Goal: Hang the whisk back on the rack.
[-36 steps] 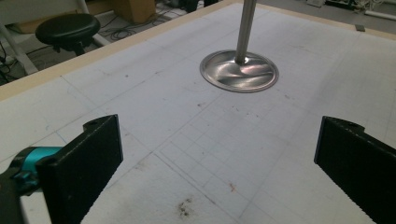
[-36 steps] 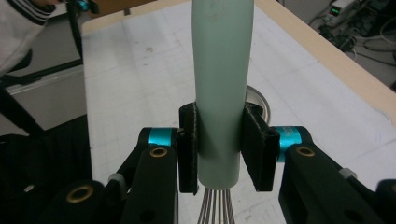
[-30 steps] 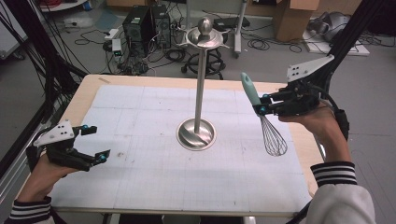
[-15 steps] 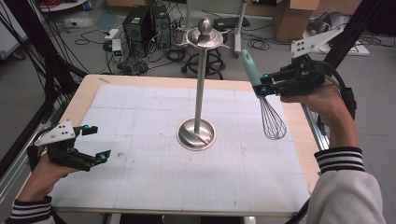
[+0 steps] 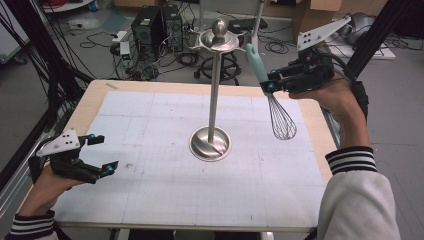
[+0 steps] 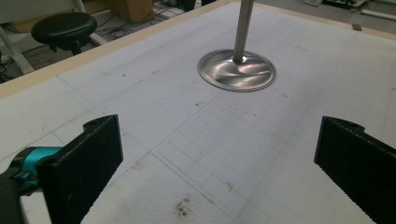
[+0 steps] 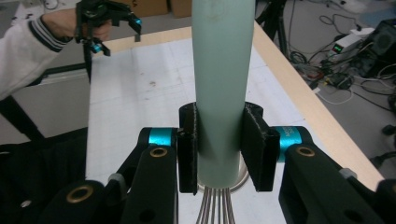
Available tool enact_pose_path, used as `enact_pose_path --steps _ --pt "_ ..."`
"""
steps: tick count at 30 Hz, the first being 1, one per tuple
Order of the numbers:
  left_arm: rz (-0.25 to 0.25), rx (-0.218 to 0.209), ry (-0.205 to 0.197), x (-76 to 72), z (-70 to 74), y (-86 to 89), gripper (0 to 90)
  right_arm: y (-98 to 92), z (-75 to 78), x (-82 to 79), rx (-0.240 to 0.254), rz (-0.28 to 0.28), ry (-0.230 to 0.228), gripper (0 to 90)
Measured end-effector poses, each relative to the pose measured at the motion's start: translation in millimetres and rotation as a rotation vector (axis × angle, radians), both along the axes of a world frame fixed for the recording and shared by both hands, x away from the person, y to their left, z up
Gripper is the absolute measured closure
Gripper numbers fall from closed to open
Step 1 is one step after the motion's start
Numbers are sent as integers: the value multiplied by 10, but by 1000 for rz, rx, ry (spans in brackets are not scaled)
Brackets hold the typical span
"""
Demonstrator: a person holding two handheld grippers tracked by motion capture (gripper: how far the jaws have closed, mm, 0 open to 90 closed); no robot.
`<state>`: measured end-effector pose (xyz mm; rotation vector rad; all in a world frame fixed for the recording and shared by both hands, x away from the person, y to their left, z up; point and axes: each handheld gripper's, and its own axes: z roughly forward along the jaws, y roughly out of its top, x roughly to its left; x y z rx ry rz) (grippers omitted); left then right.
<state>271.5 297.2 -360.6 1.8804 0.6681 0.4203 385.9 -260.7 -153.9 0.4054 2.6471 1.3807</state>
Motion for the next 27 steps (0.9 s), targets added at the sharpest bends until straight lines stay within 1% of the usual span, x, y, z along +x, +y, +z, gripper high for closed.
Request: enact_pose_path --steps 9,14,19,20,22,25,26,27 --pt "1 -6 -4 -1 11 20 17 120 -33 70 -12 15 5 696" --pt "4 -11 -8 -8 23 30 17 172 -50 88 -17 12 13 695" --pt "6 -13 -9 -13 29 36 17 232 -92 123 -8 16 12 696" --pt "5 -14 -9 -12 29 37 17 245 -102 127 -7 19 21 695" --pt "6 -13 -9 -11 29 42 17 274 -123 145 -4 20 18 695" --pt "7 -15 -8 -11 29 46 17 316 -148 162 6 23 33 694" --pt "7 -16 -9 -11 30 48 17 328 -153 175 8 27 26 693" --pt "7 -17 -8 -10 30 49 17 344 -156 179 7 27 35 693"
